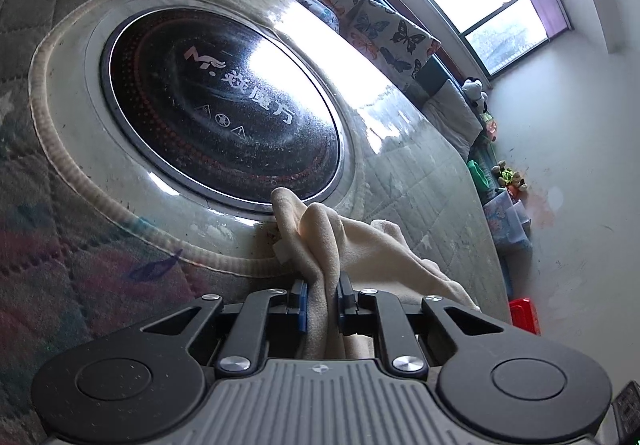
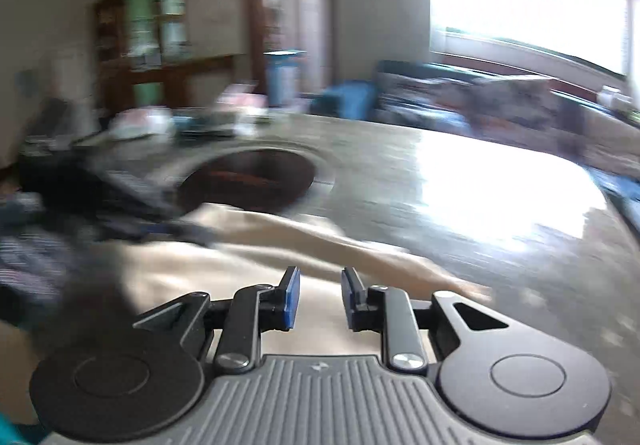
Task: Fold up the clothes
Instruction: 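Grasp the folded sweatshirt edge with both grippers, then lift the folded sweatshirt with both grippers and carry it across the table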
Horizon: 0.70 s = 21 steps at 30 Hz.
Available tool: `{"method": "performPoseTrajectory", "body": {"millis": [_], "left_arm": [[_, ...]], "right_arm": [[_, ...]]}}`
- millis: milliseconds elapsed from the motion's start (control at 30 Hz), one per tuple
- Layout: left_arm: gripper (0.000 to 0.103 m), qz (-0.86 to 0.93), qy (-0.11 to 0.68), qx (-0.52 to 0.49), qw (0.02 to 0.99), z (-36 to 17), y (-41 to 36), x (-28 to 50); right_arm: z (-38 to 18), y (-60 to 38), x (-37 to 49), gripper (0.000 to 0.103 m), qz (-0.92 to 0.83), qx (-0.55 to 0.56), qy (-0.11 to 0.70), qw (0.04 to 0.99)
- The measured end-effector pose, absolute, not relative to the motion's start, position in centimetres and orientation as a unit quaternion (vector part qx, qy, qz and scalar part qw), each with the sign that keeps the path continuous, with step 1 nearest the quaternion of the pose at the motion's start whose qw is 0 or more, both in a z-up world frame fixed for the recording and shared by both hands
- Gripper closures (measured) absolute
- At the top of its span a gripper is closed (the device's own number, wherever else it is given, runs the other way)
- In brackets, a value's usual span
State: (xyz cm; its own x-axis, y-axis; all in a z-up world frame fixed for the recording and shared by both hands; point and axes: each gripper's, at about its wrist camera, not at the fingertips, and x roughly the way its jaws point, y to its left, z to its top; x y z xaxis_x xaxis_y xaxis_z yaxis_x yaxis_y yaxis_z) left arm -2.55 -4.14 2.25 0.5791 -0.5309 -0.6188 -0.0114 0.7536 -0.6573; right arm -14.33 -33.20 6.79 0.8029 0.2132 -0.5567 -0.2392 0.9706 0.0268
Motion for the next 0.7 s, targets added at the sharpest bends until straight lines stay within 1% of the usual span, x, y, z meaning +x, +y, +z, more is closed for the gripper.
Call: {"method": "performPoseTrajectory", "body": {"millis": [200,267,467,533,700], "left_arm": [[0.088,-0.154,0.432,-0.297,0.838,2.5,-4.7,-2.8],[0.088,-0.153,0.431,-0.289,0.841,2.6,-4.9,-2.8],[0.088,-0.145,0.427,-0.261,0.853,3.1,-5.6,-3.0],[0.088,-0.144,0.425,-0.25,0.858,3.5,-5.9,-3.2],[0.088,-0.155,0.41,-0.226,0.87,5.4,-7.3,-3.2]], "right_arm": [[4.4,-38.3,-12.6,0.077,0.024,0.033,0.315,0.948],[3.7,-39.0,-12.4,0.073,0.022,0.056,0.318,0.946],[3.1,-40.3,-12.6,0.075,0.029,0.107,0.309,0.944],[3.2,-40.6,-12.8,0.092,0.032,0.12,0.303,0.945],[3.7,-41.3,-13.5,0.095,0.039,0.147,0.285,0.947]]}}
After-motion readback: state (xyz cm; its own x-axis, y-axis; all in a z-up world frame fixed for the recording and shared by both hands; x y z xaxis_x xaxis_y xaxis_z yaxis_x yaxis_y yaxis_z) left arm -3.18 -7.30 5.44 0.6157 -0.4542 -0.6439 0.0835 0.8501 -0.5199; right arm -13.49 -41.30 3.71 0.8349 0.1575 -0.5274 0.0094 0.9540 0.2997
